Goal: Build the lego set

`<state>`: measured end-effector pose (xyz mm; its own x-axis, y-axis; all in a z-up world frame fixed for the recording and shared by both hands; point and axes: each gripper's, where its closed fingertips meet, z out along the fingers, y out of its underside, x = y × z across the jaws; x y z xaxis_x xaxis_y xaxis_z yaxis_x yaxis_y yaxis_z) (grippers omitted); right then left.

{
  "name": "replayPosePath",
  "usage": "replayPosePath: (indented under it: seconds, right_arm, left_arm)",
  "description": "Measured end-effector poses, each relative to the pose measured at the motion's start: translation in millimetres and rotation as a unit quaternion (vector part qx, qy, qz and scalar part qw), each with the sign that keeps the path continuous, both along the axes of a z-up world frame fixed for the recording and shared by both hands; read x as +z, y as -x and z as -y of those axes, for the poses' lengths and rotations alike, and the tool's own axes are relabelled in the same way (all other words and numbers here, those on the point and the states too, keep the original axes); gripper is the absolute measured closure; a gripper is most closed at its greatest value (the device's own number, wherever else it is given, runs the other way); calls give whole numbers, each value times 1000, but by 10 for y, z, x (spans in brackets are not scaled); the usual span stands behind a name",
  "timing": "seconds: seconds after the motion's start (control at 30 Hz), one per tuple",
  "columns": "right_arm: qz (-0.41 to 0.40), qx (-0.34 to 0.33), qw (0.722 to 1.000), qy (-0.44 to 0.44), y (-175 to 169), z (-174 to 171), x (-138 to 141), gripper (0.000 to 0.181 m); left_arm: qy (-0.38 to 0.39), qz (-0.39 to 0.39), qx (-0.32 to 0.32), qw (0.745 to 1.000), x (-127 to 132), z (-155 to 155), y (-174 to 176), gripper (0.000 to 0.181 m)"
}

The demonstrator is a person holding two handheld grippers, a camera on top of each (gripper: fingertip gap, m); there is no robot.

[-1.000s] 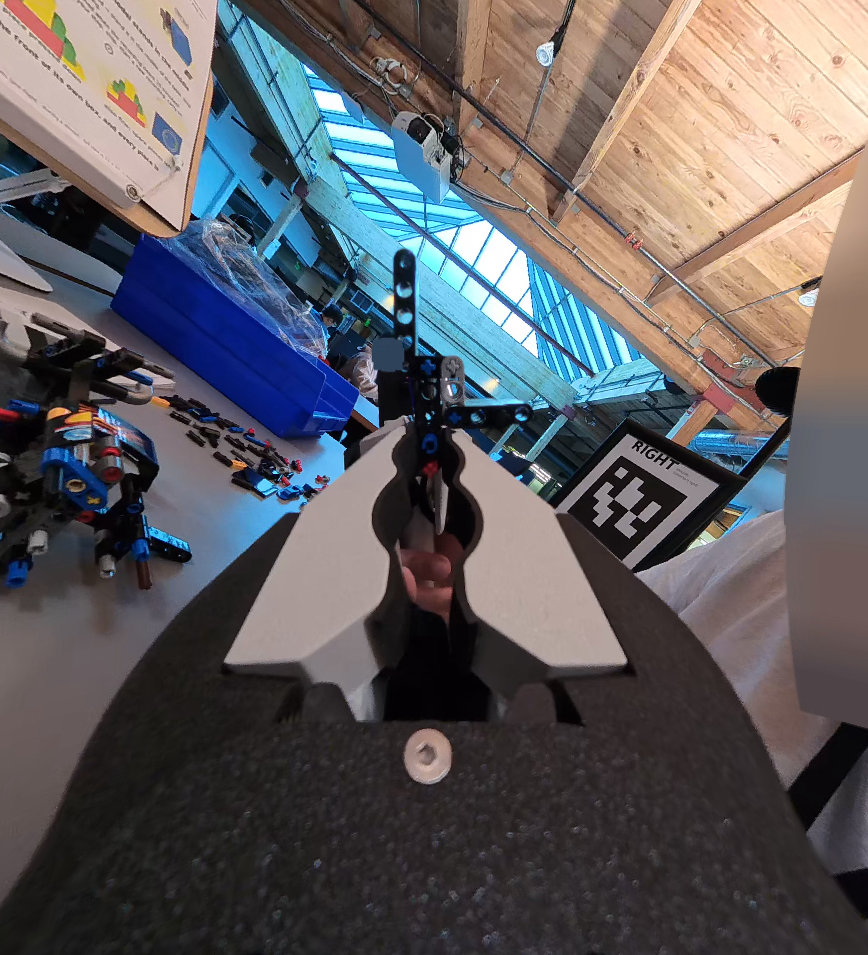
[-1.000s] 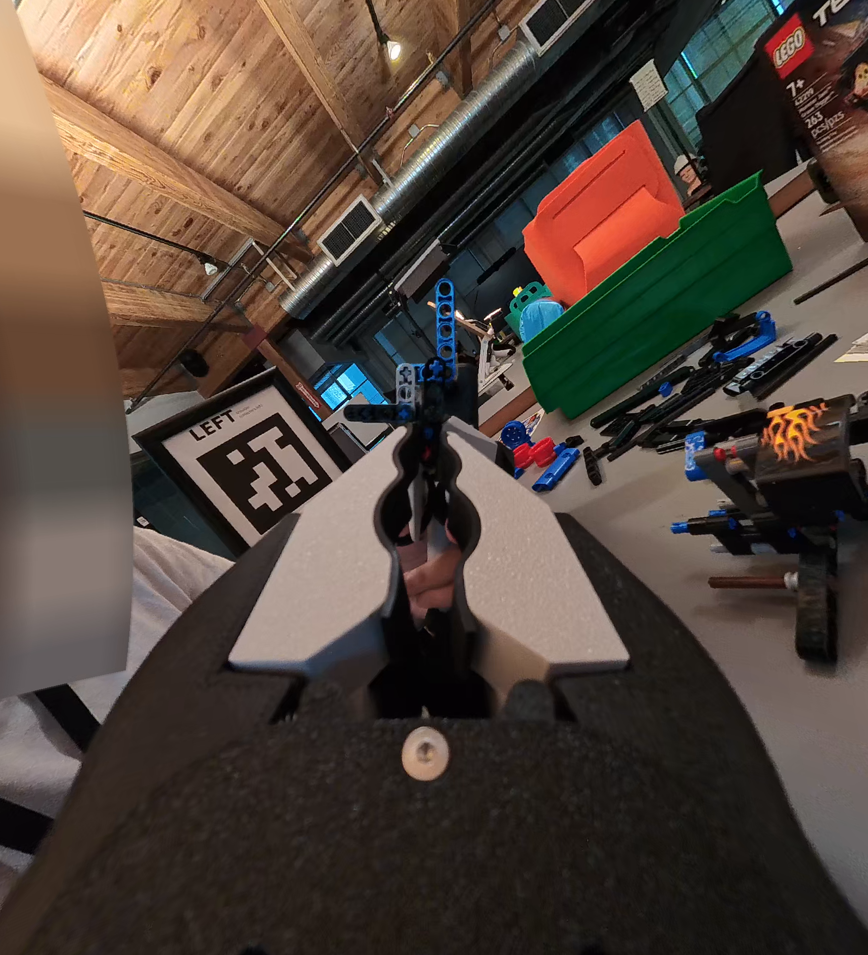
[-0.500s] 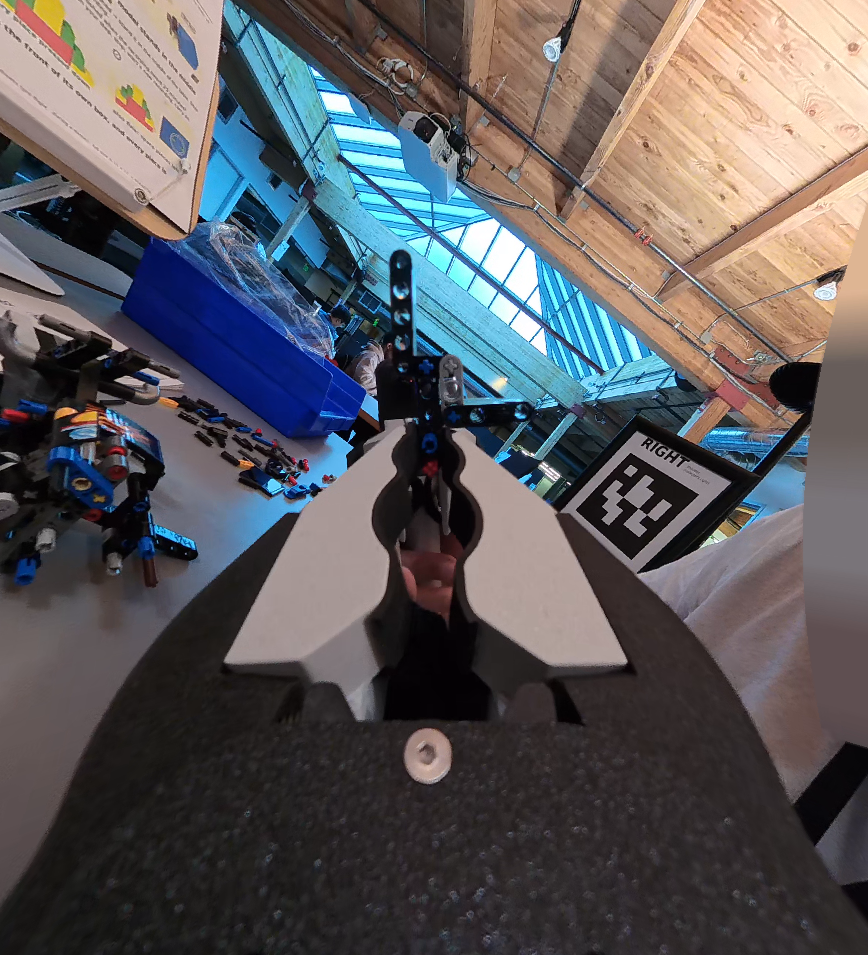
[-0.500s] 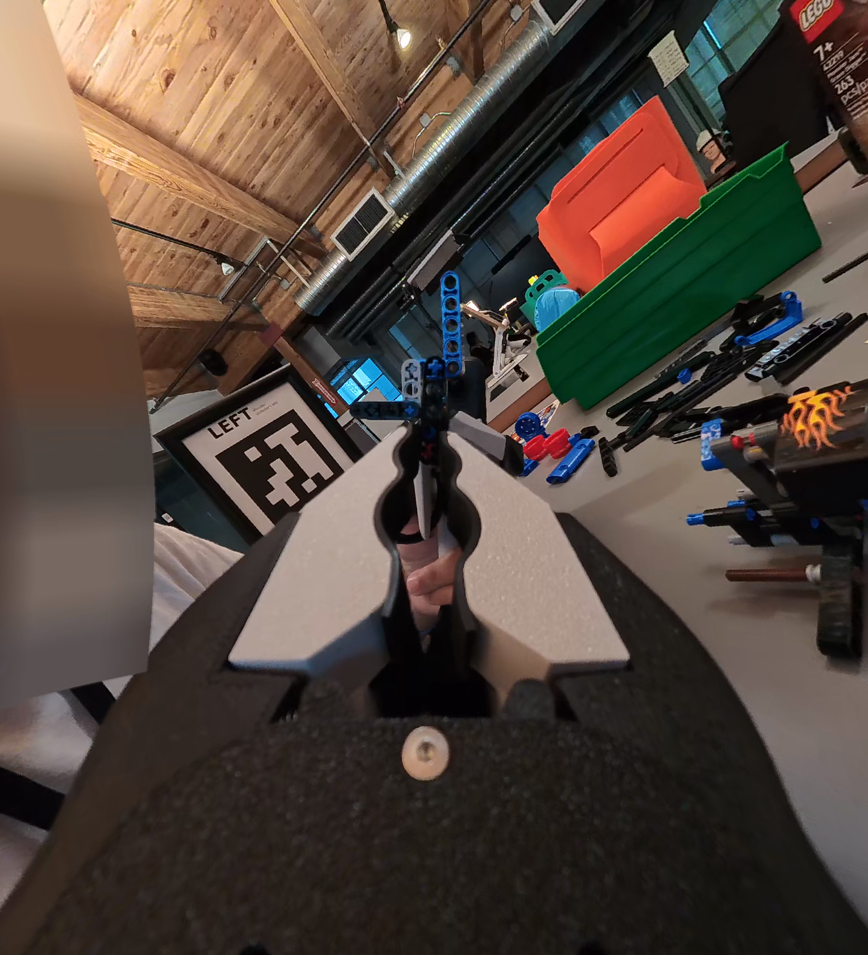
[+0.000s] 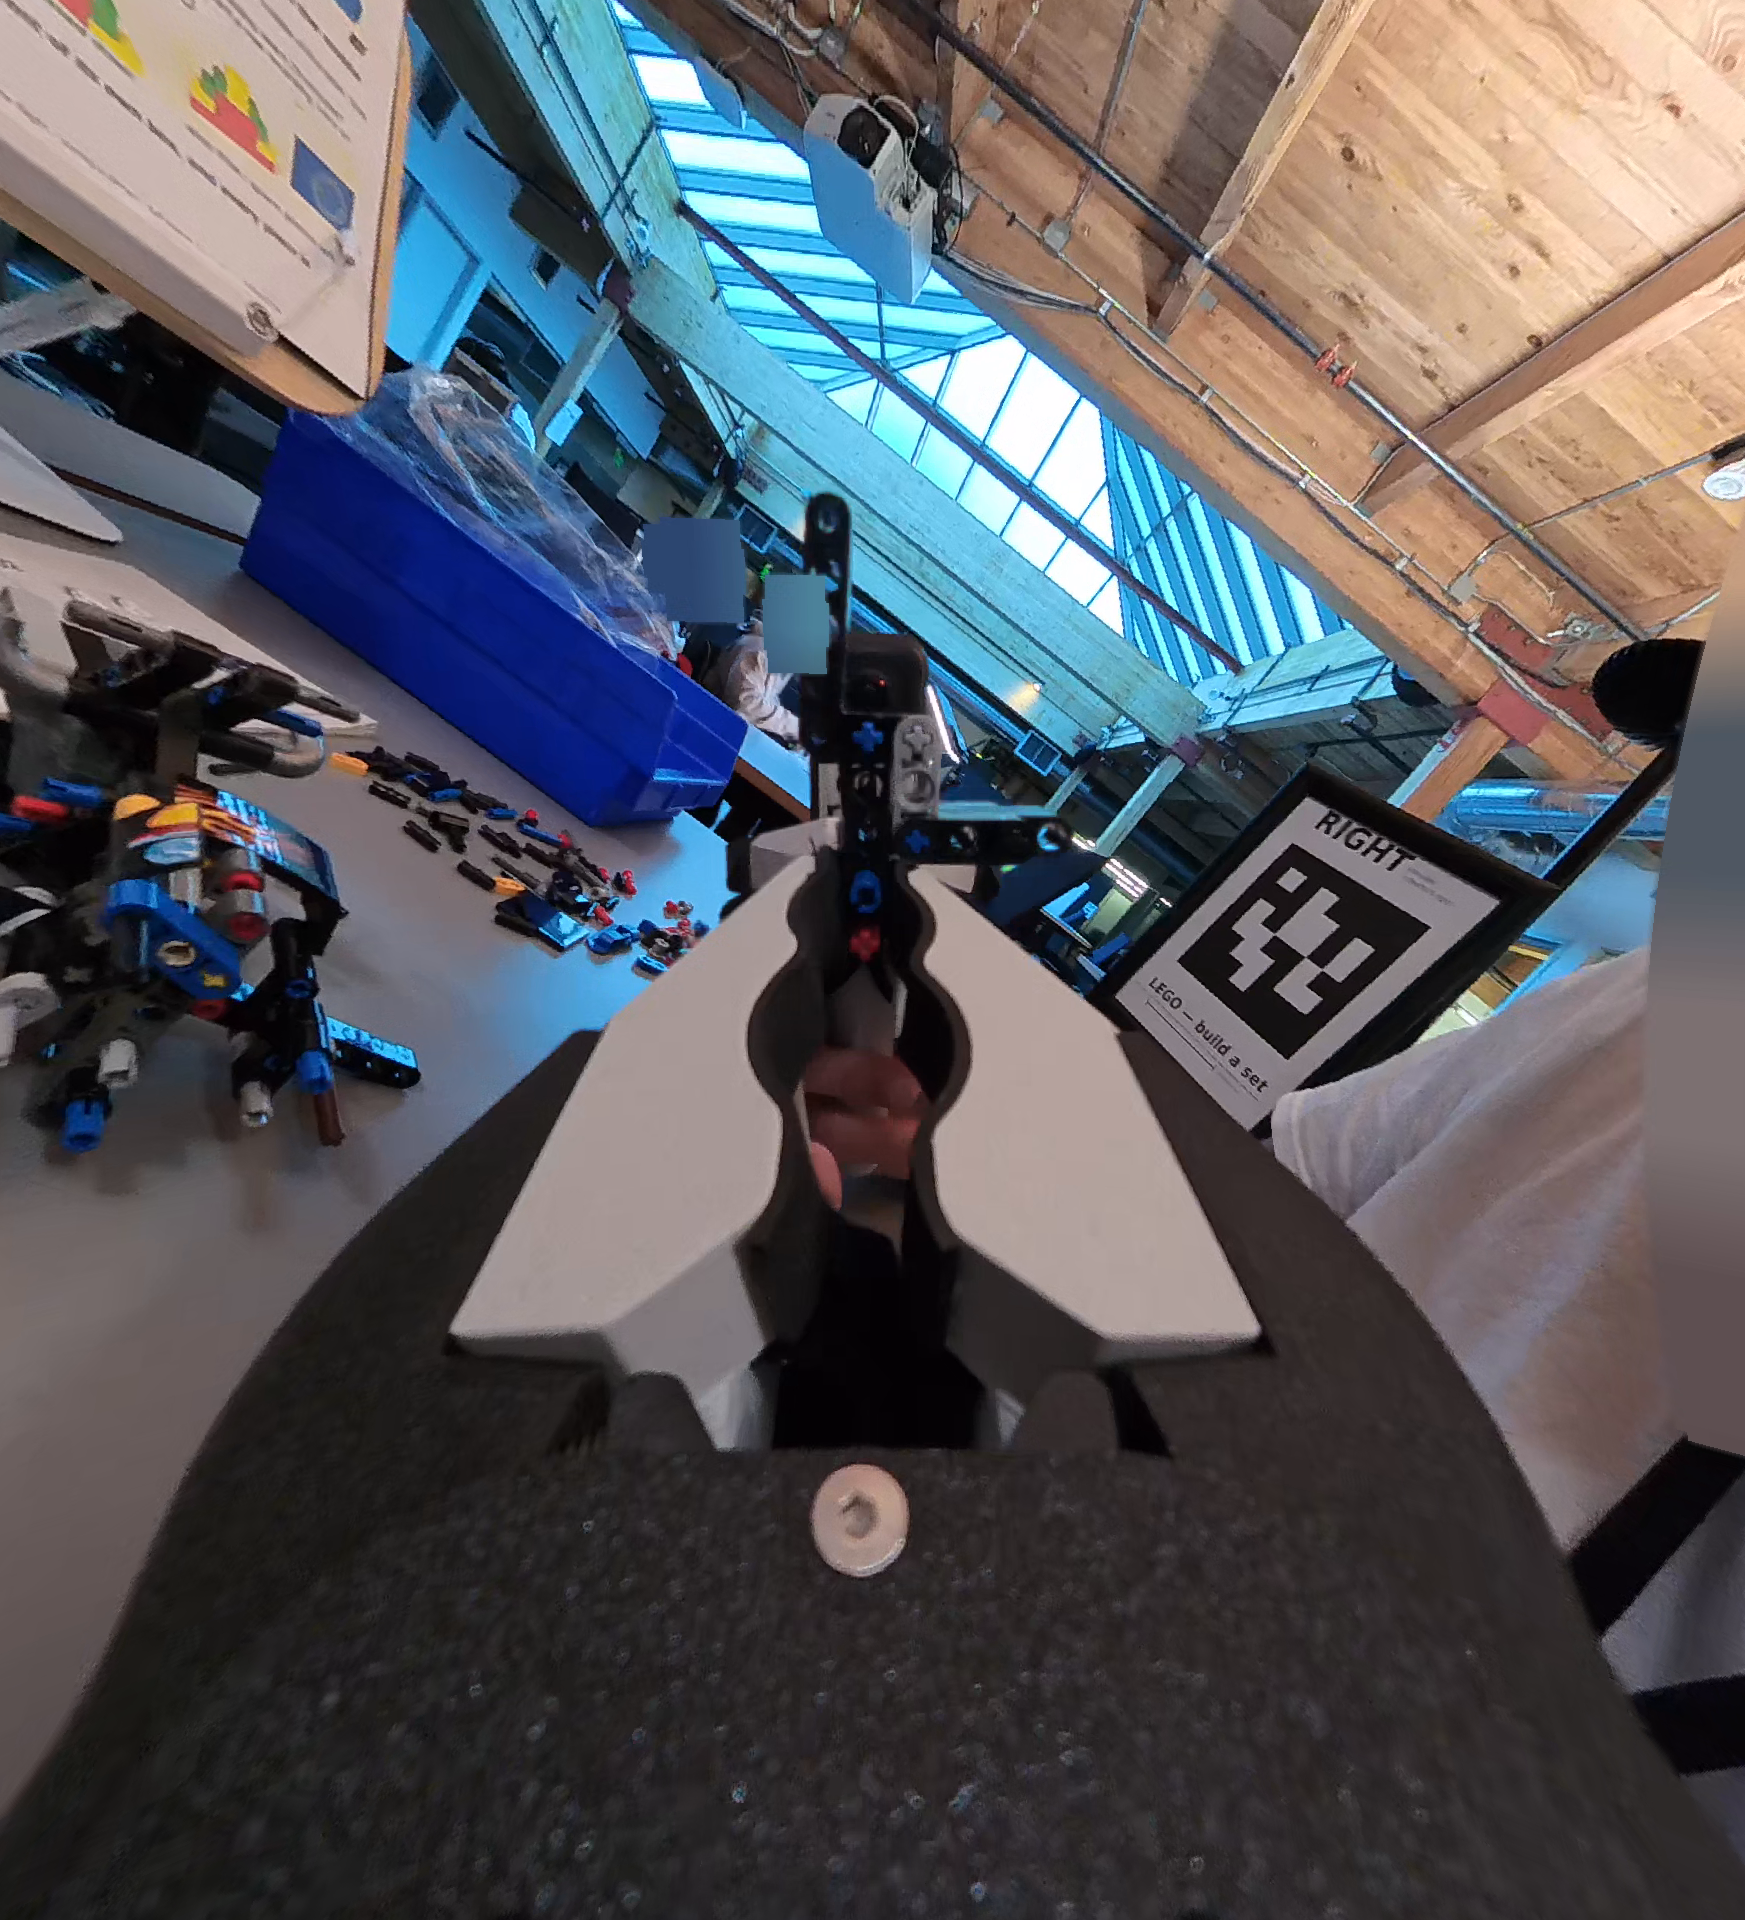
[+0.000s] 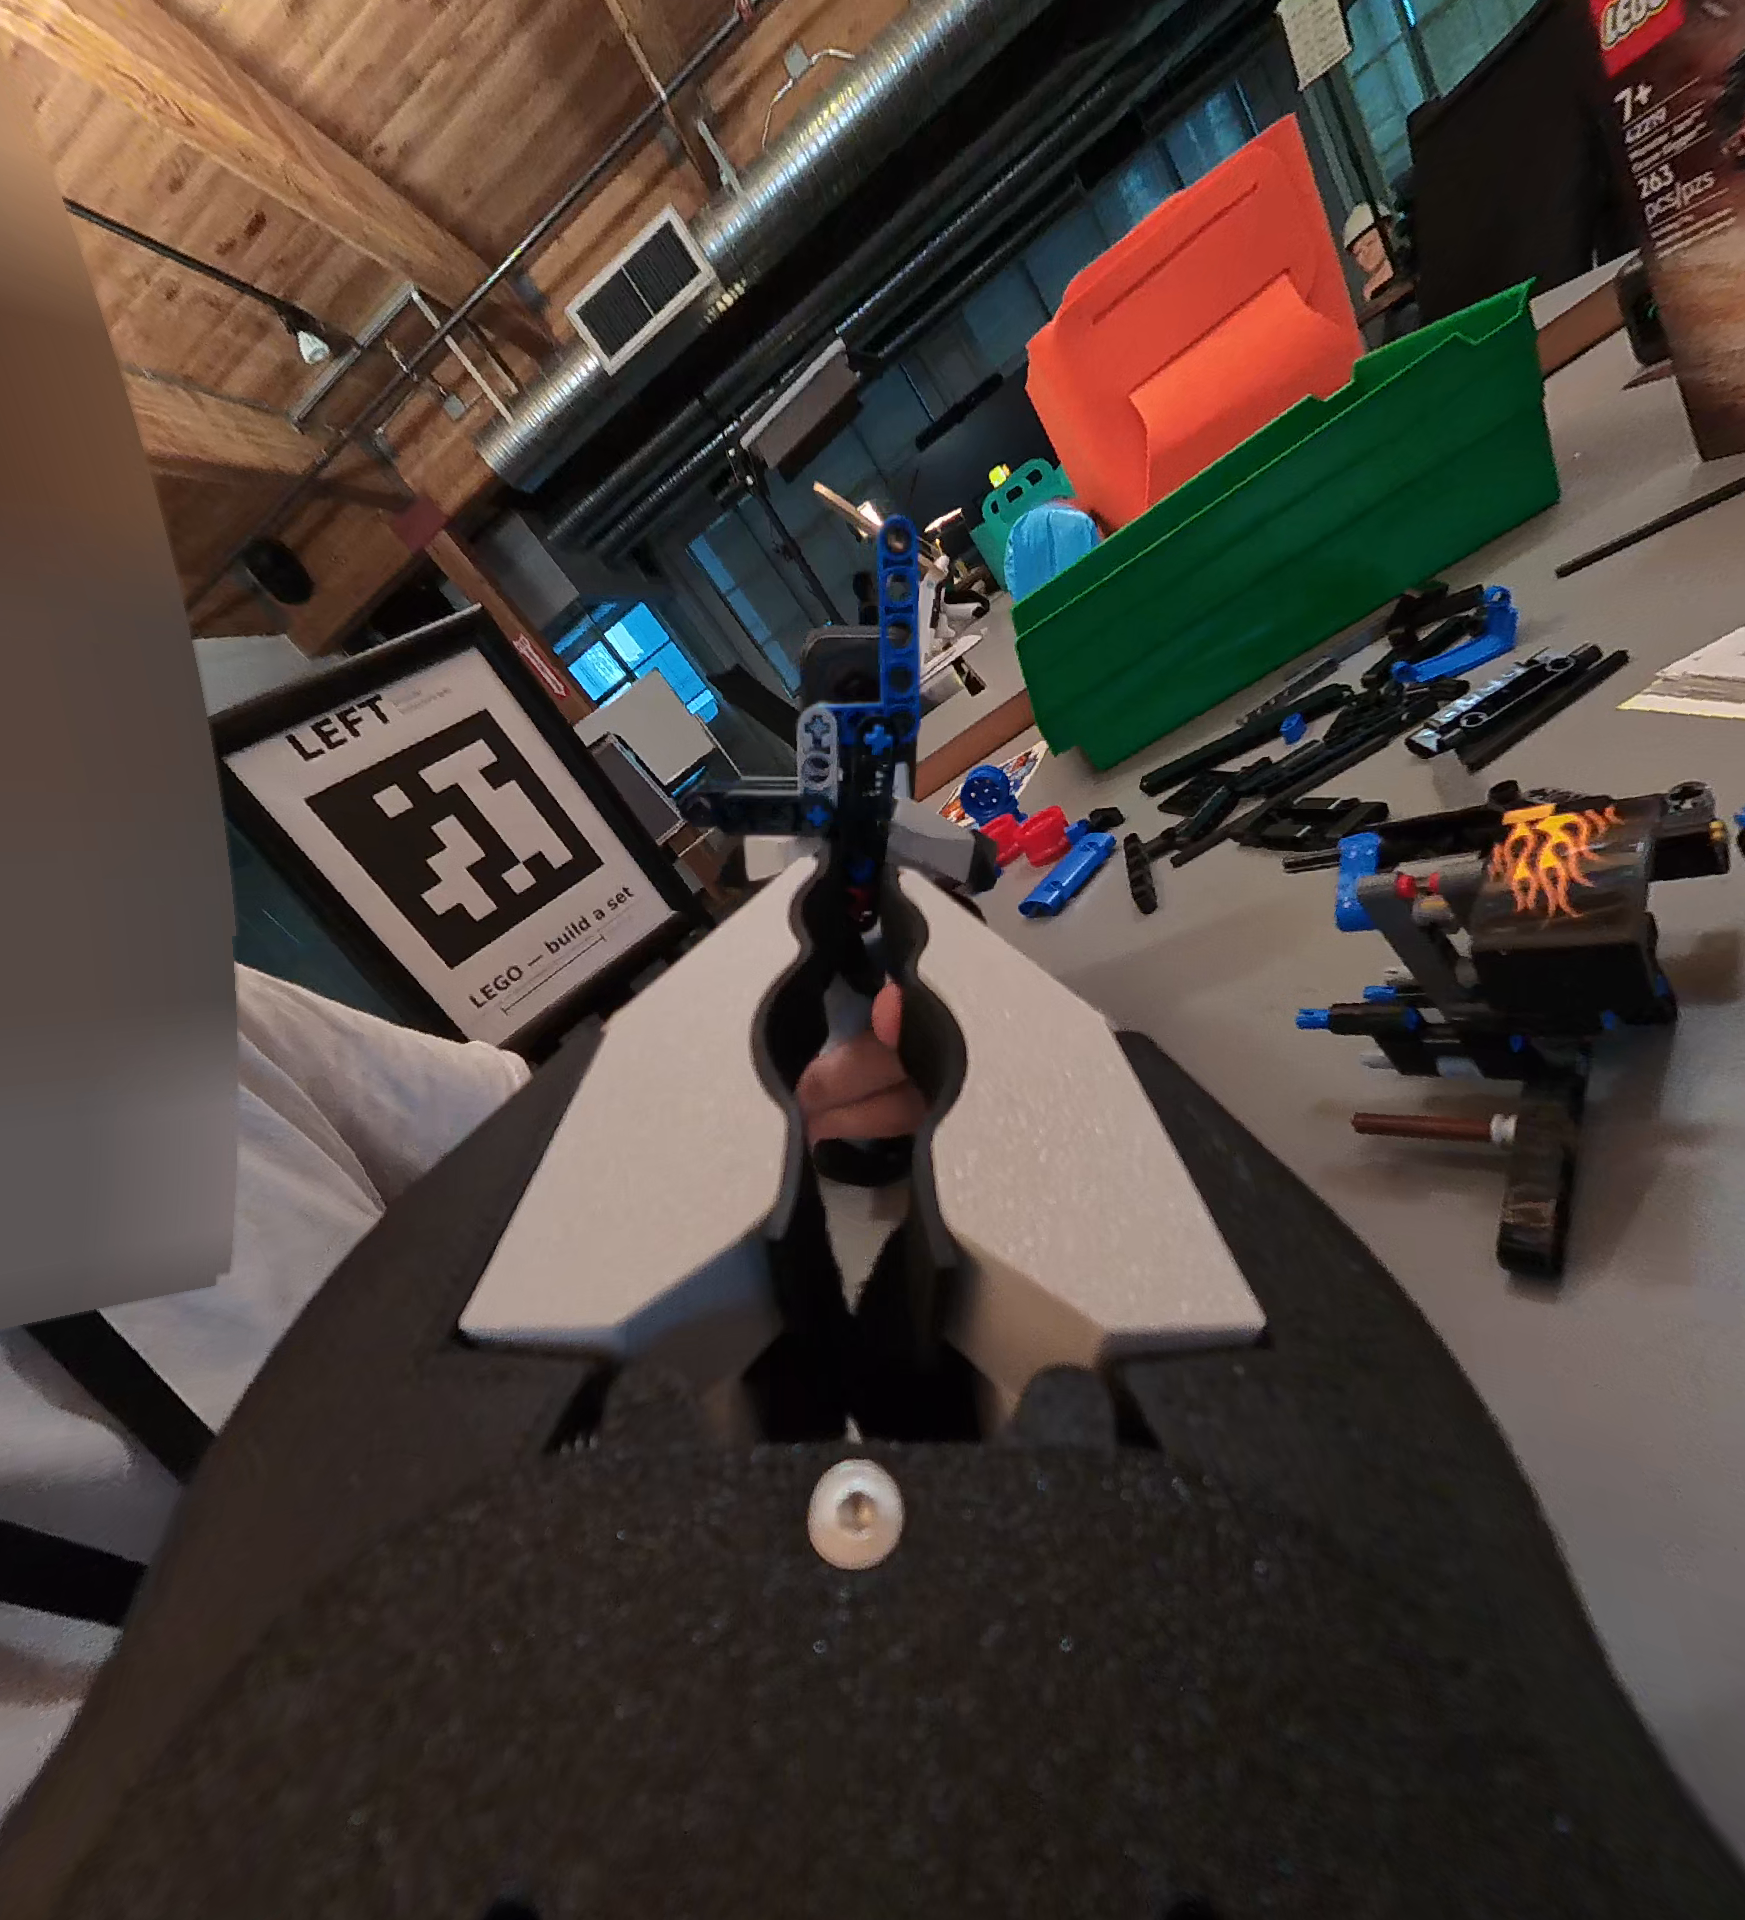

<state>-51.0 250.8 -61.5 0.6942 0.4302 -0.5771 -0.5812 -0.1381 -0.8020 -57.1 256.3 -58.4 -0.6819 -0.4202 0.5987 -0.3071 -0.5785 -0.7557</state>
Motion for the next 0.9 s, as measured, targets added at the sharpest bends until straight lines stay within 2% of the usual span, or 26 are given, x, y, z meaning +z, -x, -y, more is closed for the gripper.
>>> replayPosePath:
  seconds: [0.4, 0.57, 0.63, 0.77, 0.9]
  right_arm:
    - [-4, 29, 999, 31, 35, 18, -99, 176]
    - [-19, 35, 998, 53, 19, -3, -172, 176]
    - [-5, 30, 997, 76, 11, -14, -258, 176]
    - [1, 45, 995, 91, 40, 2, -312, 176]
    - [-28, 41, 997, 67, 12, -4, -222, 176]
  left_arm:
    - [4, -62, -65, 996, -109, 16, 17, 176]
    - [-18, -78, -66, 995, -177, 0, 2, 176]
    - [-51, -91, -62, 993, -258, -13, -11, 175]
    - [-64, -96, -84, 990, -292, 2, 16, 175]
    - [-30, -79, -79, 993, -205, 9, -24, 175]
